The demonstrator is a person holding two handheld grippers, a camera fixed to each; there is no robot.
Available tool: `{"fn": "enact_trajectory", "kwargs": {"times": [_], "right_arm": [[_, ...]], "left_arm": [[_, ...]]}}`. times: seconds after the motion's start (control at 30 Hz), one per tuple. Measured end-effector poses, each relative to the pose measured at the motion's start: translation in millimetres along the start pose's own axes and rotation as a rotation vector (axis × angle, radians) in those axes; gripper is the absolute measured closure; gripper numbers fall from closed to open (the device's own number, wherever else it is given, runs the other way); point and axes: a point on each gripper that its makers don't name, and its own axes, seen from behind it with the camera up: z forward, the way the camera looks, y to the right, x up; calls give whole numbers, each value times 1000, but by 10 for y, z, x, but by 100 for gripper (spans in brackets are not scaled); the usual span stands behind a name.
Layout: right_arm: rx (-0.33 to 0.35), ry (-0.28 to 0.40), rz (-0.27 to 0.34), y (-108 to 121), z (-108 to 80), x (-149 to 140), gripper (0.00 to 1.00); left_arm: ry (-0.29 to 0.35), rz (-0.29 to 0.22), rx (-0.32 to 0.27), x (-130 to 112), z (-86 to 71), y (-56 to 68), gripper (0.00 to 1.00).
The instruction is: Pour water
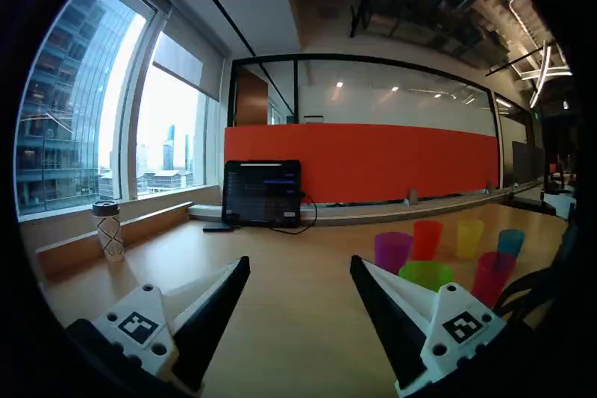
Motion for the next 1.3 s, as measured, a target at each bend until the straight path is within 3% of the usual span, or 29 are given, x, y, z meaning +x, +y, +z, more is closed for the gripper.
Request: {"fn": "enact_trajectory", "kwargs": {"times": [0.47,1.3], "right_arm": [[-6,-44,20,40,-8,-125,0],[-6,-48,21,32,3,-126,0]], "left_arm": [[0,0,0,-1,2,-2,0],[0,0,0,9,-3,1,0]]}}
